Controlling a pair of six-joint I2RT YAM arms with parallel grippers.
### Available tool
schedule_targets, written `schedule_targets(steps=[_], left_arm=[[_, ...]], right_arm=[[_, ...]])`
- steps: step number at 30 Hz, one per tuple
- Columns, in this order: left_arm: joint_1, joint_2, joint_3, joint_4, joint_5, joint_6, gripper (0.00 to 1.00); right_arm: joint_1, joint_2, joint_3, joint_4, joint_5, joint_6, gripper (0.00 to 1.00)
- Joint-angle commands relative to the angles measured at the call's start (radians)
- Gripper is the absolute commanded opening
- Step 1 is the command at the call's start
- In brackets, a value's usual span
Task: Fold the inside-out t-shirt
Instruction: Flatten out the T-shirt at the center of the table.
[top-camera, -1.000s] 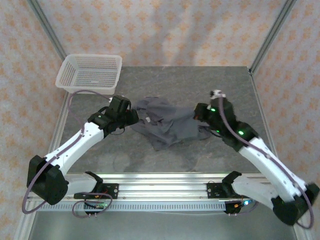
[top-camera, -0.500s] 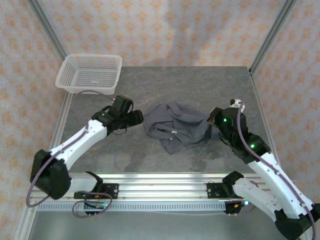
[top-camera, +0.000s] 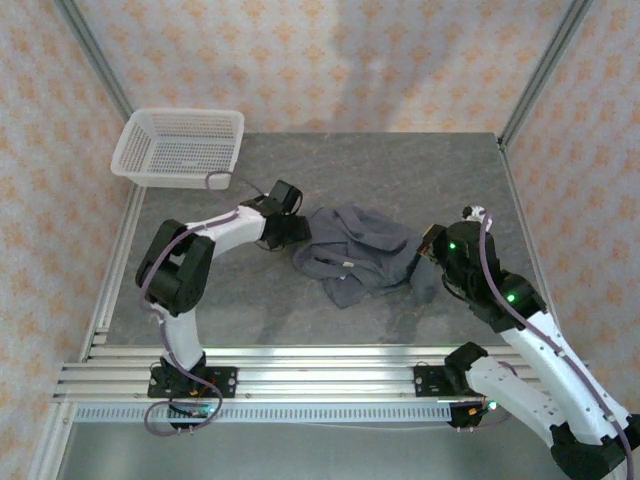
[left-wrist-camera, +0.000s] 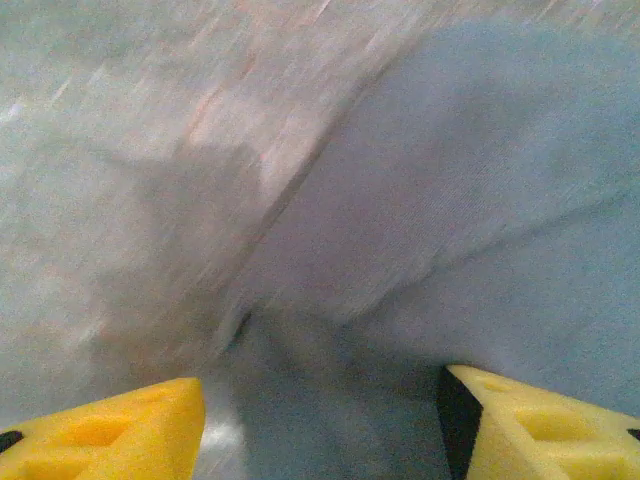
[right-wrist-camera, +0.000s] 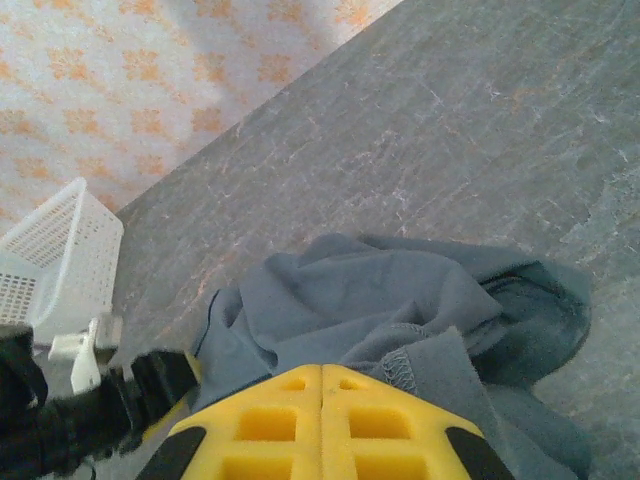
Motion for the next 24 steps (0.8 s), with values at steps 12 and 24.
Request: schedule_targets(steps=[12,24], left_arm=[[0.058,-0.029,0.007,0.125,0.055,-0.057,0.0],[0.071,-0.709,0.256,-0.222,-0.149,0.103,0.0]], right_arm=[[0.0,-0.005,0.052,-0.026,-0.002,0.038,0.0],[0.0,-0.02,0.506,-0.041,0.195,-0.227,0.0]])
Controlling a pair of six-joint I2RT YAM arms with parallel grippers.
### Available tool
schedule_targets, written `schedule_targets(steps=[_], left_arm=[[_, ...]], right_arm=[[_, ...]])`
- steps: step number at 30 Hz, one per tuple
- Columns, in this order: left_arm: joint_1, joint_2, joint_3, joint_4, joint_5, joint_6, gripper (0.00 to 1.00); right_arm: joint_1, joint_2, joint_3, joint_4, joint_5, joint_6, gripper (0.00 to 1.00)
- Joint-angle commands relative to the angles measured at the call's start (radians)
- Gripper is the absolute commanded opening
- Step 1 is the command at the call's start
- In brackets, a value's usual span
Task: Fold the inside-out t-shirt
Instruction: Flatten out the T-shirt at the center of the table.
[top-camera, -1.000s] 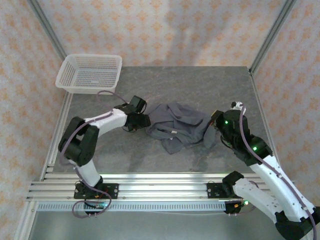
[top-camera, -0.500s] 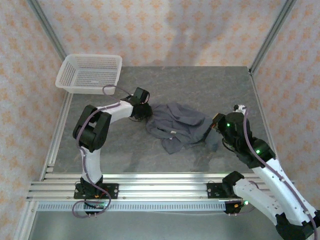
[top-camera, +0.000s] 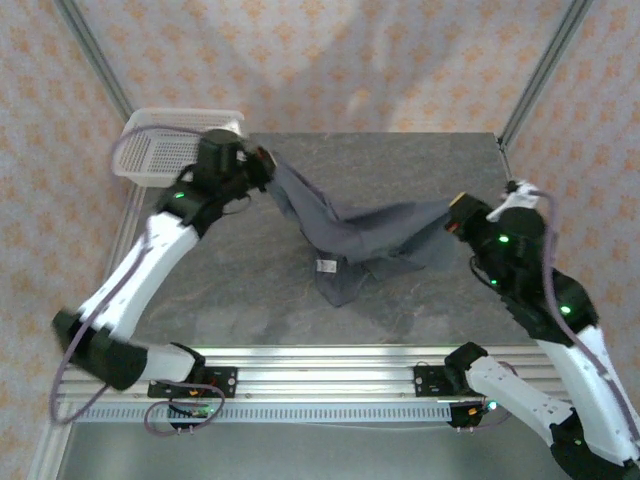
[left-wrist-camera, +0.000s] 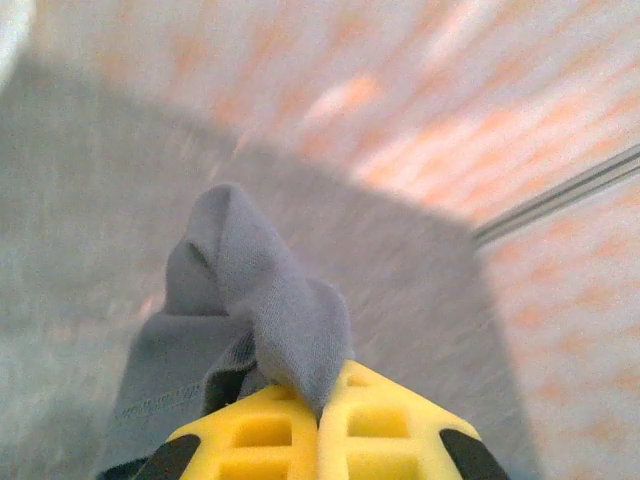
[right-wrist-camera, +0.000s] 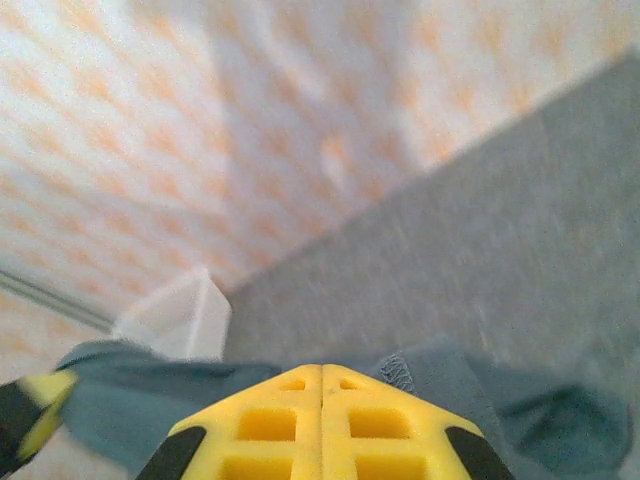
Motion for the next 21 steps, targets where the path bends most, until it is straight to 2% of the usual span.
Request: schedule_targets(steps=[1,3,7,11,14,19,21], left_arm=[[0.01,-0.133,0.072,-0.142,-0.128,0.072,0.0],[0.01,-0.19,0.117,-0.178,-0.15,0.082,0.0],[0.003,-0.276,0.143,-0.161,-0.11,0.078,0.0],[-0.029,-0.288,0.14,-0.149,-0.091,0.079,0.0],[-0.072,-0.216,0.113,-0.155,-0.103,0.073,0.0],[-0.179,-0.023,0.009,-0.125,-0.211,0.059,0.0],[-0.209,0.062,-0.046,-0.071,-0.219,0.03,0.0]], right_arm=[[0.0,-0.047,0.119,0.065,0.164,-0.141,0.0],[0.0,-0.061,0.15,0.128,0.201,-0.169,0.0],[0.0,-0.057,0.194,0.203,0.174,-0.204,0.0],[0.0,-0.043,0.161,0.255,0.161,-0.194,0.0],[0.0,0.0,0.112,0.221,0.178,-0.167,0.0],[-0.016,0.124,-0.007,0.038,0.347,-0.049,0.0],[-0.087,0.163,-0.097,0.011,0.299,-0.006,0.0]])
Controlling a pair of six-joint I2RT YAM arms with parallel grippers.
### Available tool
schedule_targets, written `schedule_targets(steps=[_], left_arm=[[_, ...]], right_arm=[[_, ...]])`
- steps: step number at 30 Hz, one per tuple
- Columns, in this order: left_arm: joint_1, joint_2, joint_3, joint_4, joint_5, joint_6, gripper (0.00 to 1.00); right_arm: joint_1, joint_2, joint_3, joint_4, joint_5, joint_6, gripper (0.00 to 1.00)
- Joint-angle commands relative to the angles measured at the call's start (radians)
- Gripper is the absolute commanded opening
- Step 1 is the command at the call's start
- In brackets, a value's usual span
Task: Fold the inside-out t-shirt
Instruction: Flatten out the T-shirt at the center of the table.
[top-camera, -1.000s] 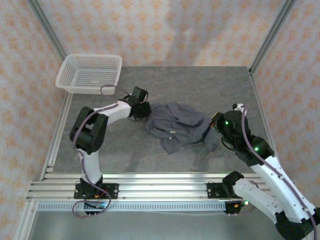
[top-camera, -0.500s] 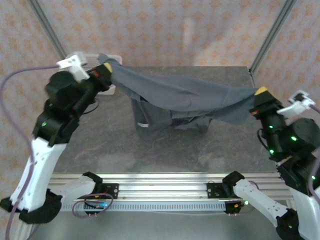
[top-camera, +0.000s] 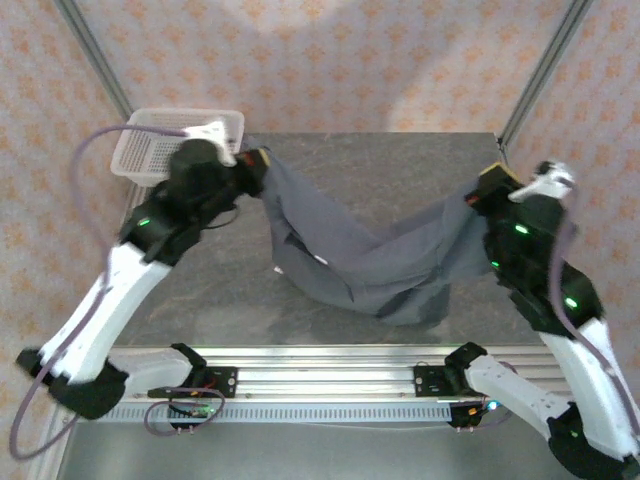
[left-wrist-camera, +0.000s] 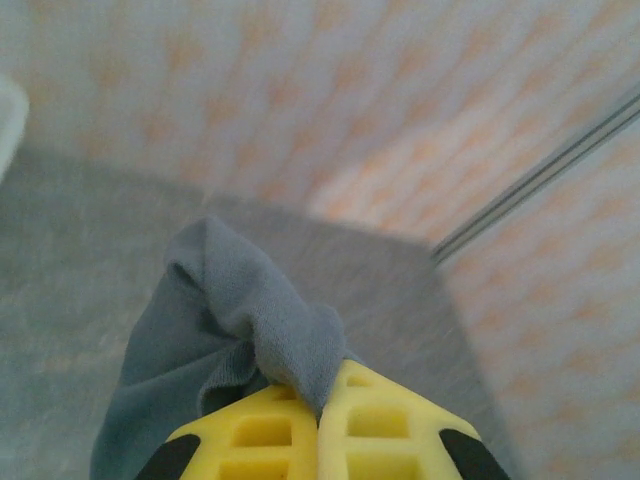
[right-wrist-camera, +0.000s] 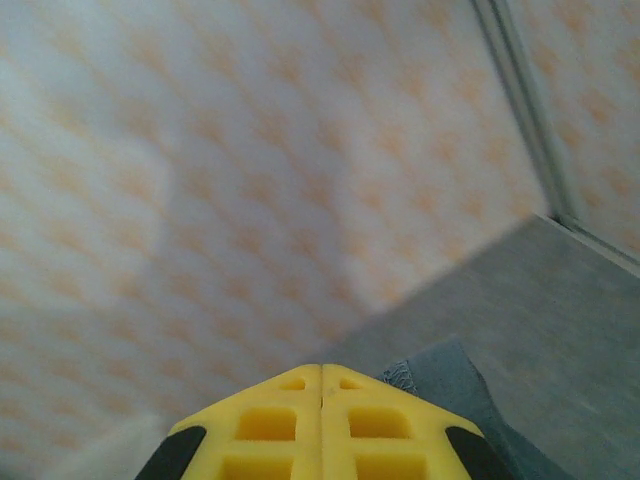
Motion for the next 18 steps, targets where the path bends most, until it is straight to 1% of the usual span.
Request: schedule_targets(steps=[1,3,4,6,9,11,13,16,18], left_arm=[[-0.051,0.134,-0.098,0.054,-0.052,-0.029,0.0],[-0.098,0.219,-0.134,0.121,-0.033,-0.047,0.0],[-0.12,0.253,-0.144,0.144,-0.026,-0.051,0.01],[-0.157,0.33,-0.154,0.18,-0.026,-0.059,0.12],[-0.166,0.379,-0.161,0.214,0.0,-0.025,0.28],[-0.166,0.362,-0.152,0.193,-0.034,0.006,0.34],[-0.165,0.323,-0.139,0.159,-0.094,0.058,0.38],[-0.14,0.263,-0.125,0.094,-0.173,0.121,0.4],[-0.088,0.235,-0.139,0.055,-0.18,0.121,0.4]], right_arm=[[-0.106,0.071,-0.134,-0.134,-0.003,0.098,0.0],[-0.204,0.114,-0.229,-0.138,-0.104,0.116,0.0],[-0.236,0.127,-0.27,-0.127,-0.149,0.121,0.0],[-0.285,0.139,-0.363,-0.079,-0.214,0.129,0.0],[-0.323,0.134,-0.431,-0.05,-0.282,0.137,0.0],[-0.328,0.126,-0.433,-0.054,-0.323,0.123,0.0],[-0.329,0.113,-0.424,-0.069,-0.353,0.106,0.0],[-0.329,0.083,-0.408,-0.099,-0.375,0.091,0.0],[-0.329,0.057,-0.409,-0.108,-0.388,0.089,0.0]])
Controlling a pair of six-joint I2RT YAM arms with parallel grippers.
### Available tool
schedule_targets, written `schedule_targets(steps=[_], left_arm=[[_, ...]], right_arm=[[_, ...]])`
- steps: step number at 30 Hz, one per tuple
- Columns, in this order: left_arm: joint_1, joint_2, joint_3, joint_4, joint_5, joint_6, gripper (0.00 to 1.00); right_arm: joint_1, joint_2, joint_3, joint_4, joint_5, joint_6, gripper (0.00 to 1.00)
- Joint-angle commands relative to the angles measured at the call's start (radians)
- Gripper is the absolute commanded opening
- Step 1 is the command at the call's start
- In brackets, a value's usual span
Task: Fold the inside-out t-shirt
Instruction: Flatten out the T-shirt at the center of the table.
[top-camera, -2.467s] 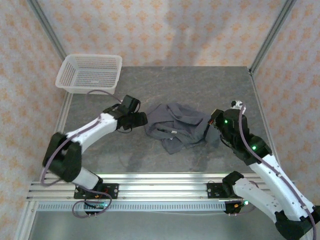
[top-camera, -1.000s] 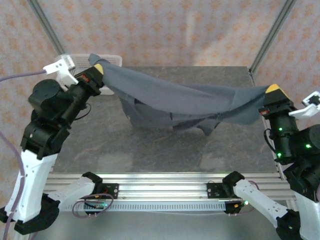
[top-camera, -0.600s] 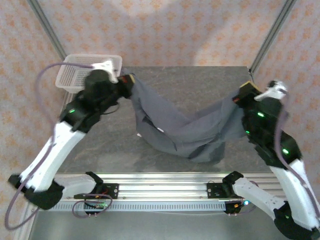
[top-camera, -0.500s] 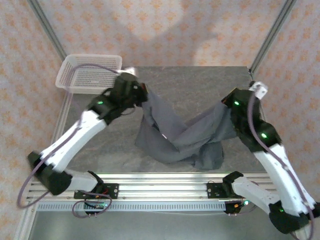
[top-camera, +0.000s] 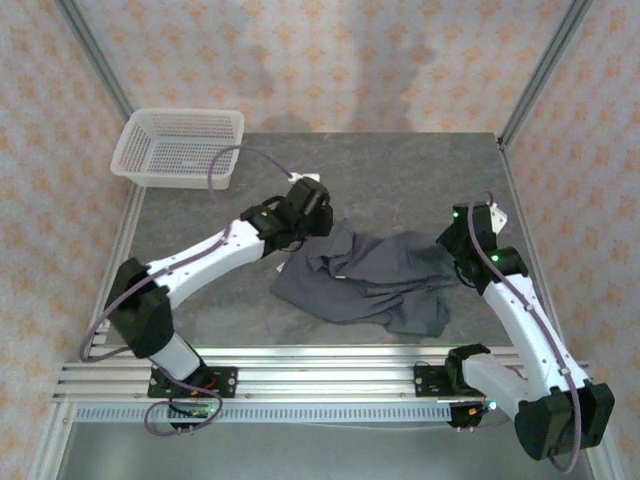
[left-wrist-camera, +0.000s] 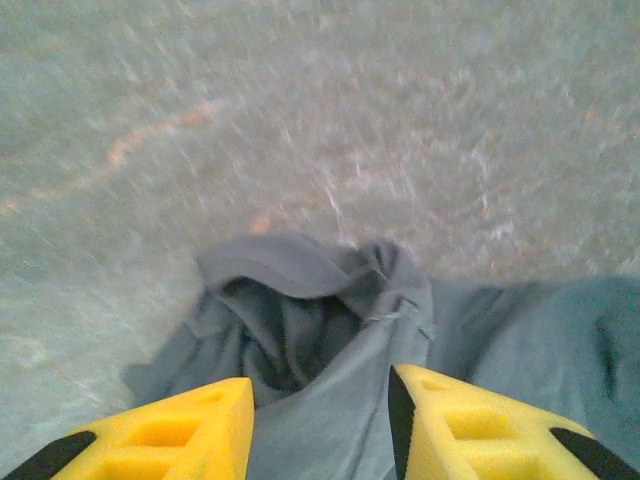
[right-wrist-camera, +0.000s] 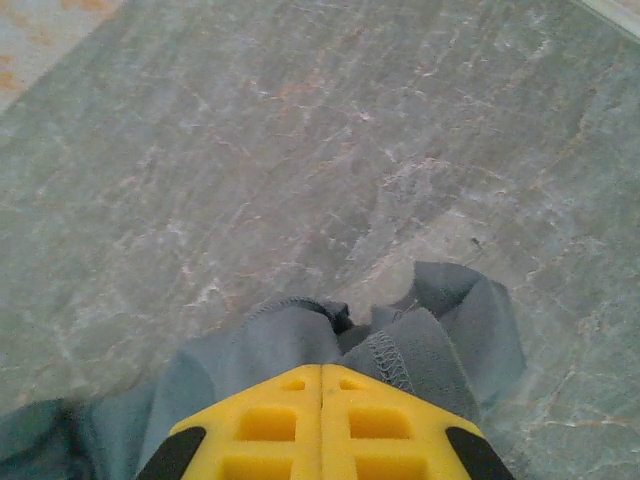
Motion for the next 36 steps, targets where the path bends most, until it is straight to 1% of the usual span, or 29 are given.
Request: schedule_targets(steps=[1,3,5,7,9,11,13,15,17,21,25,30,31,32,33,34,35,36], left_arm=[[0.09,-0.081,0.01,-0.06,-0.081,0.052,0.4],[0.17,-0.08,-0.028,-0.048,0.003,0.034,0.4],[0.233,-0.037,-0.027,-0.04,0.127,0.031,0.4],[0.272,0.034,0.005,-0.038,0.268,0.037,0.39],[0.286,0.118,0.045,-0.018,0.425,0.039,0.38],[0.286,0.206,0.079,0.028,0.564,0.013,0.37],[0.283,0.266,0.082,0.108,0.656,-0.048,0.39],[0.276,0.305,0.087,0.144,0.672,-0.068,0.41],[0.268,0.328,0.089,0.156,0.657,-0.063,0.45],[0.267,0.392,0.107,0.136,0.658,-0.051,0.5],[0.267,0.43,0.107,0.125,0.643,-0.057,0.5],[0.267,0.454,0.114,0.145,0.652,-0.068,0.5],[0.268,0.461,0.119,0.145,0.653,-0.073,0.48],[0.269,0.465,0.122,0.146,0.657,-0.08,0.42],[0.271,0.463,0.125,0.143,0.658,-0.087,0.34],[0.27,0.454,0.131,0.128,0.656,-0.096,0.22],[0.27,0.435,0.136,0.11,0.653,-0.095,0.13],[0.269,0.414,0.143,0.086,0.645,-0.091,0.07]], right_arm=[[-0.005,-0.048,0.027,-0.033,-0.048,-0.015,0.0],[-0.004,-0.068,0.021,-0.035,-0.087,-0.016,0.0],[-0.004,-0.078,0.013,-0.026,-0.144,-0.021,0.0],[-0.004,-0.078,0.008,-0.02,-0.203,-0.022,0.0],[-0.004,-0.074,0.007,-0.026,-0.239,-0.024,0.0],[-0.004,-0.072,0.009,-0.038,-0.252,-0.028,0.0],[-0.005,-0.076,0.013,-0.053,-0.253,-0.035,0.0],[-0.004,-0.087,0.012,-0.066,-0.251,-0.04,0.0],[-0.004,-0.099,0.012,-0.077,-0.246,-0.042,0.0],[-0.004,-0.113,0.018,-0.094,-0.242,-0.044,0.0],[-0.004,-0.115,0.023,-0.103,-0.247,-0.044,0.0],[-0.004,-0.116,0.019,-0.101,-0.253,-0.037,0.0],[-0.004,-0.117,0.019,-0.101,-0.256,-0.038,0.0],[-0.004,-0.117,0.018,-0.103,-0.257,-0.035,0.0],[-0.004,-0.117,0.019,-0.103,-0.258,-0.034,0.0],[-0.004,-0.118,0.022,-0.107,-0.259,-0.034,0.0],[-0.004,-0.121,0.027,-0.113,-0.256,-0.033,0.0],[-0.004,-0.124,0.033,-0.122,-0.247,-0.031,0.0]])
